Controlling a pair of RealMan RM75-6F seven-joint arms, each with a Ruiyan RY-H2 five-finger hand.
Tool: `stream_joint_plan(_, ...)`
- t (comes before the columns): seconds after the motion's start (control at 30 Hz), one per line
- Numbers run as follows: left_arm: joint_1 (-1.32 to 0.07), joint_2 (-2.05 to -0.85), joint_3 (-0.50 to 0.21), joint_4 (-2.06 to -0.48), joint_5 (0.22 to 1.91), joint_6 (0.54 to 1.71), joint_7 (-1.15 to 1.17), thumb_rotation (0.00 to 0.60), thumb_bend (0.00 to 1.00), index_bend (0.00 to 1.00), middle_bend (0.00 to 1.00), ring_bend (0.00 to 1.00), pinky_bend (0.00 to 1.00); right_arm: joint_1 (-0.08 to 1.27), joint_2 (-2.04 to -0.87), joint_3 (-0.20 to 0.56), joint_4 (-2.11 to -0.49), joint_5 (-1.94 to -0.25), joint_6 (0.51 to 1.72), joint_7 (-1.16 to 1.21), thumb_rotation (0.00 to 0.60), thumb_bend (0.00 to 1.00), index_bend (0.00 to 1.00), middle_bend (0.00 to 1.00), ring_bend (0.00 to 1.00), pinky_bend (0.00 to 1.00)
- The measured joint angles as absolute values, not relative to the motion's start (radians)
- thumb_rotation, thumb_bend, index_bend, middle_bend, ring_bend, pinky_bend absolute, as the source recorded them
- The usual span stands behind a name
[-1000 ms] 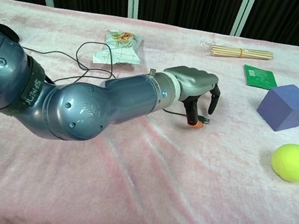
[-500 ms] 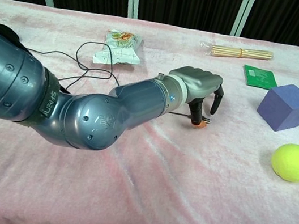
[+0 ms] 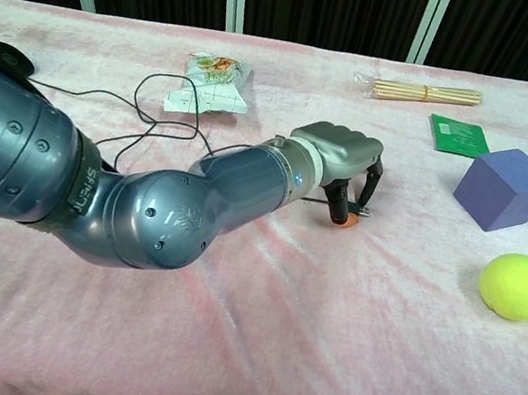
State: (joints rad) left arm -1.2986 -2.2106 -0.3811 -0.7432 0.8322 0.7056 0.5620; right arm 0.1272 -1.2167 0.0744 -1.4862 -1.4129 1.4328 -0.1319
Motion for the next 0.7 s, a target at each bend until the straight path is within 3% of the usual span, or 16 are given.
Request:
stream_joint_plan(0.27, -1.292, -2.205, -0.386, -0.755, 0.814, 0.734, 0.609, 0.6, 0.33, 0.56, 0.2, 0.0, 0.0, 0.126, -1.218, 0.081, -1.48, -1.41, 1.433, -0.125, 0.6, 0.16, 0.0, 0.06, 0.22, 0.21)
stream_joint_plan(0.7, -1.255, -2.102, -0.415, -0.951, 0.849, 0.821, 0.593, 0.6, 0.33, 0.57, 0.21, 0.0, 0.0, 0.127, -1.225, 0.083, -1.481, -1.41, 1.426, -0.14, 0.6, 0.16, 0.0, 0.06, 0.22, 0.21)
